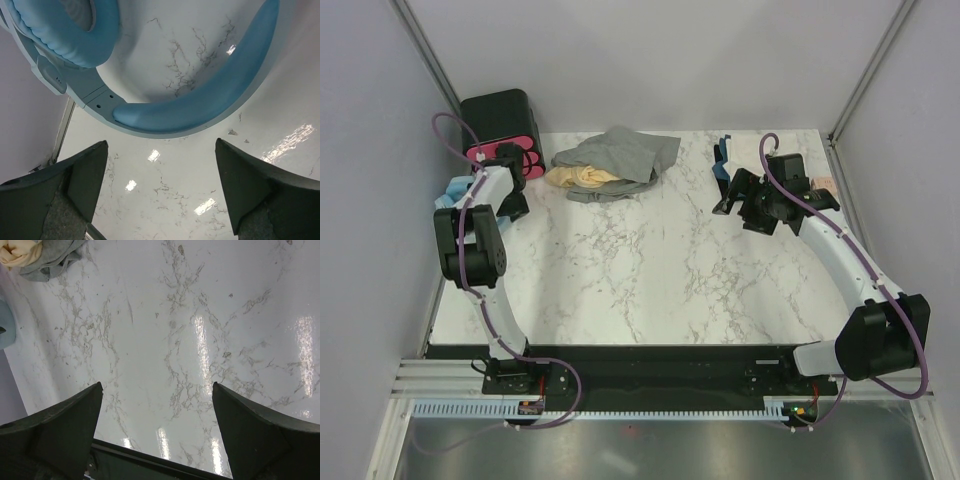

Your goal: Fold and stack the t-shirts

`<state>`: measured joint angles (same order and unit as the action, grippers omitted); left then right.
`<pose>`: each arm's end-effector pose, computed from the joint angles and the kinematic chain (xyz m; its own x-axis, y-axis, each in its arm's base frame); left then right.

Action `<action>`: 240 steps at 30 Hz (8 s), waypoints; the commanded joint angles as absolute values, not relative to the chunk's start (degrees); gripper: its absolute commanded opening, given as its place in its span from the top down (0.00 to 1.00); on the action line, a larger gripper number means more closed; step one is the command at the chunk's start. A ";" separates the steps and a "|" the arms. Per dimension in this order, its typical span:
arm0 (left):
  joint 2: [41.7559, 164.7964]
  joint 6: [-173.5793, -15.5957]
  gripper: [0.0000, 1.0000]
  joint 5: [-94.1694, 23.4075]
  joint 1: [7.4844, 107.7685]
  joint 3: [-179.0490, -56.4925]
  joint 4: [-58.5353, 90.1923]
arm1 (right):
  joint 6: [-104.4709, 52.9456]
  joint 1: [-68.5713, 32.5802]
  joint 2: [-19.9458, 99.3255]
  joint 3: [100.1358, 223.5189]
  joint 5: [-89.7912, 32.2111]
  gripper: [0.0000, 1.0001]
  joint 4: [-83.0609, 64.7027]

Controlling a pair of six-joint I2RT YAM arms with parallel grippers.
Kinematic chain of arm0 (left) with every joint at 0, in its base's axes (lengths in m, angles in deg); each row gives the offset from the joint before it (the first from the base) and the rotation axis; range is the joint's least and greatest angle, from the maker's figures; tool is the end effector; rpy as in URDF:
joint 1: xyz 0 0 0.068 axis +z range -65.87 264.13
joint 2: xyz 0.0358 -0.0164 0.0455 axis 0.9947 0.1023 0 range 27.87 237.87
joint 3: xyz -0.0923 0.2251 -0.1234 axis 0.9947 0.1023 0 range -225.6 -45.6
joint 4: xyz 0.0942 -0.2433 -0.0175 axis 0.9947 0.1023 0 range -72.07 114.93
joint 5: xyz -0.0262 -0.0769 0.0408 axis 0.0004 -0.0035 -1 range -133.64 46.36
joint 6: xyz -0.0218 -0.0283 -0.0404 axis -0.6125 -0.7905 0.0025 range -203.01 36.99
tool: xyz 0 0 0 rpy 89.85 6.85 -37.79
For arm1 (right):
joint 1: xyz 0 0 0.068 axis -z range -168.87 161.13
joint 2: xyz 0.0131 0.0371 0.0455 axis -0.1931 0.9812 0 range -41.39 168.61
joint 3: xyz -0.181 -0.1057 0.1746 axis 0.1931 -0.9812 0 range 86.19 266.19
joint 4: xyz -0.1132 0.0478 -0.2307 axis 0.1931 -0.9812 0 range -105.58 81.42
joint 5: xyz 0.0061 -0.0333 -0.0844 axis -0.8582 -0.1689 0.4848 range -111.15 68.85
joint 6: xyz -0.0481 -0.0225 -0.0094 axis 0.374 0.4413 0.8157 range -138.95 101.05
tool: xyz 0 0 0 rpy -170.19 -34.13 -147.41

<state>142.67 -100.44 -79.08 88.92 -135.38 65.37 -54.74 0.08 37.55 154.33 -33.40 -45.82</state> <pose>0.4060 0.0548 0.2057 -0.8340 -0.3148 -0.4532 -0.5157 0.7368 0.4373 0.2871 0.0639 0.3047 -0.7831 0.4293 -0.4500 0.1619 0.8393 0.5190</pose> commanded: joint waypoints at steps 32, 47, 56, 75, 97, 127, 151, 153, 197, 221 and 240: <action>152.94 -101.38 0.15 -74.84 91.68 -137.80 63.63 | -55.78 -0.82 38.94 159.14 -34.60 0.02 -45.41; 144.24 -100.41 0.15 -75.72 91.68 -136.48 63.46 | -56.39 -1.61 39.64 157.82 -35.21 0.02 -44.09; 142.74 -98.04 0.16 -79.15 91.25 -139.38 63.64 | -56.13 -2.14 40.70 158.70 -36.09 0.02 -44.09; 151.35 -93.47 0.13 -77.76 91.94 -144.92 62.94 | -53.49 -3.19 43.95 164.50 -37.32 0.02 -48.75; 152.94 -94.87 0.83 -64.73 95.64 -140.53 62.58 | -55.07 -5.48 45.45 166.00 -35.91 0.02 -49.02; 131.58 -97.33 0.98 -64.83 72.01 -131.12 69.44 | -57.18 -7.85 39.91 157.74 -35.22 0.02 -45.41; 141.95 -97.07 0.98 -58.24 41.24 -159.85 79.54 | -53.75 -1.09 36.31 163.45 -17.12 0.02 -49.54; 142.39 -97.25 0.98 -57.09 39.92 -160.74 79.37 | -53.40 1.10 34.99 163.71 -16.14 0.02 -49.80; 163.04 -110.52 0.98 -58.67 39.65 -191.59 59.86 | -53.39 3.31 33.32 154.41 -26.67 0.02 -50.77; 174.91 -106.20 0.98 -42.60 43.34 -194.31 41.66 | -52.61 3.31 30.67 148.94 -29.85 0.02 -47.34; 178.42 -109.81 0.68 -41.01 45.28 -191.94 39.47 | -53.05 3.40 31.03 147.89 -30.11 0.02 -47.52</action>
<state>177.62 -108.04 -41.62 44.34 -191.49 43.30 -53.21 3.38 31.71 147.71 -29.51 -48.42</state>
